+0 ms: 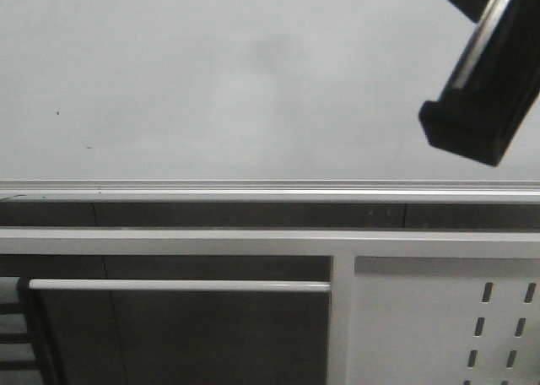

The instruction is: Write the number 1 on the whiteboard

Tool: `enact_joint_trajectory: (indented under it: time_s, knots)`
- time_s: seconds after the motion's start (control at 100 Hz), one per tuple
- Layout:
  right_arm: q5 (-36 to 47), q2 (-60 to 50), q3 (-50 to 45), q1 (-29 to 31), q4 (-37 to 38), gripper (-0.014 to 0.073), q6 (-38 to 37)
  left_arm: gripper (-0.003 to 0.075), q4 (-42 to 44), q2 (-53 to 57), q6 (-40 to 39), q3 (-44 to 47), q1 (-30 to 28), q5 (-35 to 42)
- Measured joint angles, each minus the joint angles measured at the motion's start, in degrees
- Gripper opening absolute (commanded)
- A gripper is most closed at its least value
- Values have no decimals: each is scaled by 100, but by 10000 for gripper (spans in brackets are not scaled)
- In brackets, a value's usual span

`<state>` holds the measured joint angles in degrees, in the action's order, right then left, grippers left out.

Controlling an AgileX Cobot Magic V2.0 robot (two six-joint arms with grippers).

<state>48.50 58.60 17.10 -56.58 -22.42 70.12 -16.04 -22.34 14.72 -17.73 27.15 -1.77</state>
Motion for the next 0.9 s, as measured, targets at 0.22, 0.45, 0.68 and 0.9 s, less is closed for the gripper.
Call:
enact_joint_trajectory:
  time_s: [0.22,0.45,0.68,0.9]
  knots:
    - [220,367,0,0,-45,-50,12,-18,0,0,0,0,0,0]
    - [518,606,0,0,-237,-50,36,-18,23,0,0,0,0,0]
    - [606,640,0,10,-385,-50,36,-18,45,0,0,0,0,11]
    - [550,641,61,144,-418,-50,36,-18,45,0,0,0,0,11]
